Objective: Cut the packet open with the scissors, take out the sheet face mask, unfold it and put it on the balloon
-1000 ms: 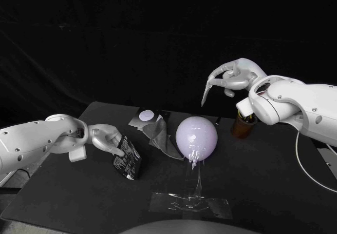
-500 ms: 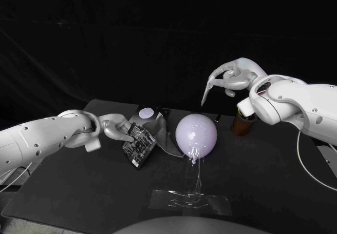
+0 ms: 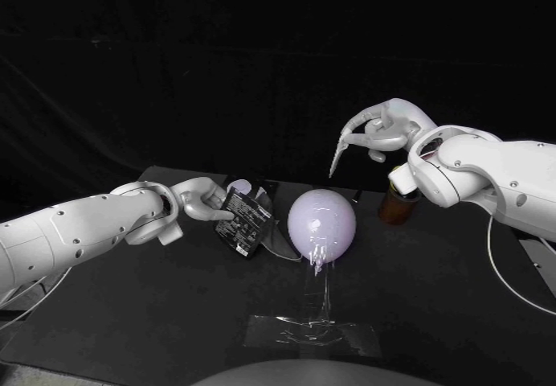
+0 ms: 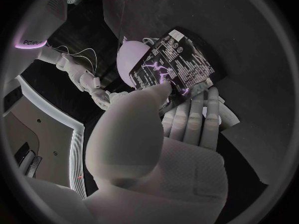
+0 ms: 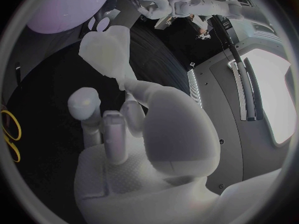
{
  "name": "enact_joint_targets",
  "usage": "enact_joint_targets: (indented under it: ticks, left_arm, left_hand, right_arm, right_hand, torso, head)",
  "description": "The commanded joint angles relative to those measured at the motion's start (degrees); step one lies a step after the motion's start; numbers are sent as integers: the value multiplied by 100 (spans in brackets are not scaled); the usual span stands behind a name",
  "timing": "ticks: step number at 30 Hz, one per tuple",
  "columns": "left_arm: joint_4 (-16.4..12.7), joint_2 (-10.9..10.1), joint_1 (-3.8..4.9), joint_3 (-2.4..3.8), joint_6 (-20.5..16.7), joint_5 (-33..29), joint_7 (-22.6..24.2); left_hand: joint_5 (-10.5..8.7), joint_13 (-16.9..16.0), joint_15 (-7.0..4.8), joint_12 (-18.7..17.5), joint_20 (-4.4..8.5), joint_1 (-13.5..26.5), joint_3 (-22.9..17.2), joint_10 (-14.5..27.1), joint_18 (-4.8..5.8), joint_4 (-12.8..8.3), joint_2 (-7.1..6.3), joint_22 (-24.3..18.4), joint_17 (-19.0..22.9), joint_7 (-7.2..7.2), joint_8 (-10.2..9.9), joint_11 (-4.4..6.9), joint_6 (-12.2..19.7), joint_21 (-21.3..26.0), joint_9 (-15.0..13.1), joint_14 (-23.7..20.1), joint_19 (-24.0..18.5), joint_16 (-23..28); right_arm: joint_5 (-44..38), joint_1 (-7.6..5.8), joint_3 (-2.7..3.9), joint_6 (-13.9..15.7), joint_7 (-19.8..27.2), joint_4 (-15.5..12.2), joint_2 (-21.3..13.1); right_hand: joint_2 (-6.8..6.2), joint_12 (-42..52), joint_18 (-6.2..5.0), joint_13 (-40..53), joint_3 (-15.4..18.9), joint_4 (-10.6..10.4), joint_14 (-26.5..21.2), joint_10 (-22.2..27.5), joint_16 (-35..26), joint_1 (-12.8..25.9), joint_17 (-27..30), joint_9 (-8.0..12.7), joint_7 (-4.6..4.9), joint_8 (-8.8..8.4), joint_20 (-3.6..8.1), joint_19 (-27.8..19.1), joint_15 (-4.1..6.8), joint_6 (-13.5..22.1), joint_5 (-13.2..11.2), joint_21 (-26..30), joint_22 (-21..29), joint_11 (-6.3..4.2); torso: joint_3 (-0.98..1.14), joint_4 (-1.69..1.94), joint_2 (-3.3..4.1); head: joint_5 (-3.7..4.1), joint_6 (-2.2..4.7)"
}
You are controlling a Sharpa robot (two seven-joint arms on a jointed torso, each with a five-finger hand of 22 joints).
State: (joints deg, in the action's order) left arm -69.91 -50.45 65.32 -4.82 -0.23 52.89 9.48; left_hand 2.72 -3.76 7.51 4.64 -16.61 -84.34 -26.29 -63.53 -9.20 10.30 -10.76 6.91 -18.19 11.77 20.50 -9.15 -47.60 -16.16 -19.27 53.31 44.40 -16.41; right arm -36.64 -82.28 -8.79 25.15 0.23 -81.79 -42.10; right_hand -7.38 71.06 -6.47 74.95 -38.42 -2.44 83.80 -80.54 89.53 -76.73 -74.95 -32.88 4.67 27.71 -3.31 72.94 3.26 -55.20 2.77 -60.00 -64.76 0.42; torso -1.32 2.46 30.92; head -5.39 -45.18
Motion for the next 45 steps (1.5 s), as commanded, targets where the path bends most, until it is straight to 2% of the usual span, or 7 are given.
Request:
enact_joint_targets:
  ticks: [1,8,16,26,39,44,45]
  left_arm:
    - [-18,50,13,7,-309,423,-339]
    - [-8,59,15,7,-427,809,-695]
    - [19,48,16,9,-789,969,-638]
    - [72,32,13,67,-1800,52,231]
    - [-60,-29,84,182,-1660,-1708,1039]
    - [-262,46,149,195,-1445,-1856,1201]
    - [-294,65,160,196,-1401,-1868,1214]
  left_hand:
    - [-38,15,174,-120,-5,175,281,527,98,188,-234,-79,19,214,-333,-204,580,144,144,-396,-204,134]
    - [7,-8,443,-16,-4,-556,2714,1494,396,666,127,-256,32,401,-674,-446,1464,415,311,-1291,-522,160]
    - [42,-1,635,-57,-8,-678,3544,2043,565,687,-301,-412,111,402,-763,-618,1869,915,391,-1981,-1784,274]
    - [50,-30,685,42,-14,-656,3531,2188,532,698,-386,-412,112,401,-721,-650,1937,1033,356,-2263,-2075,246]
    - [10,-118,517,523,-6,-946,2528,1870,530,622,467,-207,-47,417,-8,-465,922,552,-32,-1941,-685,-286]
    - [7,-191,345,799,28,-1208,2333,1437,416,572,654,-146,-147,239,181,-291,544,392,-75,-1530,-419,-589]
    - [32,-253,68,1016,138,-1383,2174,977,150,601,752,7,-352,58,249,-84,262,44,-59,-704,132,-1113]
  right_arm:
    - [-87,1,1,-94,6,-8,5]
    - [-103,1,0,-99,3,-3,7]
    - [-130,1,-1,-101,1,0,9]
    - [-221,1,-2,-113,-14,9,-10]
    - [-514,1,-12,-160,-86,38,-5]
    - [-694,1,-21,-177,-163,50,13]
    - [-724,1,-22,-177,-181,57,21]
  right_hand:
    - [19,10,-35,229,6,33,597,-54,21,19,-1435,-5,13,19,4,-41,-28,-47,9,15,2,-1]
    - [19,10,-35,229,6,33,597,-54,21,19,-1435,-5,13,19,4,-41,-28,-47,9,15,2,-1]
    - [19,10,-35,229,6,33,597,-54,21,19,-1435,-5,13,19,4,-41,-28,-47,9,15,2,-1]
    - [19,10,-35,229,6,33,597,-54,21,19,-1435,-5,13,19,4,-41,-28,-47,9,15,2,-1]
    - [21,3,-34,224,13,44,600,-53,24,27,-1444,-4,12,23,4,-39,-28,-46,9,10,-4,-1]
    - [21,2,-33,224,15,49,600,-54,24,27,-1444,-4,12,24,4,-37,-28,-47,9,7,-8,-2]
    - [21,15,-32,232,15,50,602,-60,27,27,-1451,-3,11,25,4,-34,-28,-47,9,2,-12,-2]
  torso:
    - [0,0,-3]
    - [4,-1,-7]
    - [-5,6,-3]
    - [-9,1,4]
    - [-1,3,-6]
    - [-3,-2,0]
    - [-3,-3,0]
  head:
    - [11,1]
    - [30,2]
    - [71,58]
    - [139,131]
    - [241,247]
    - [314,352]
    - [318,375]
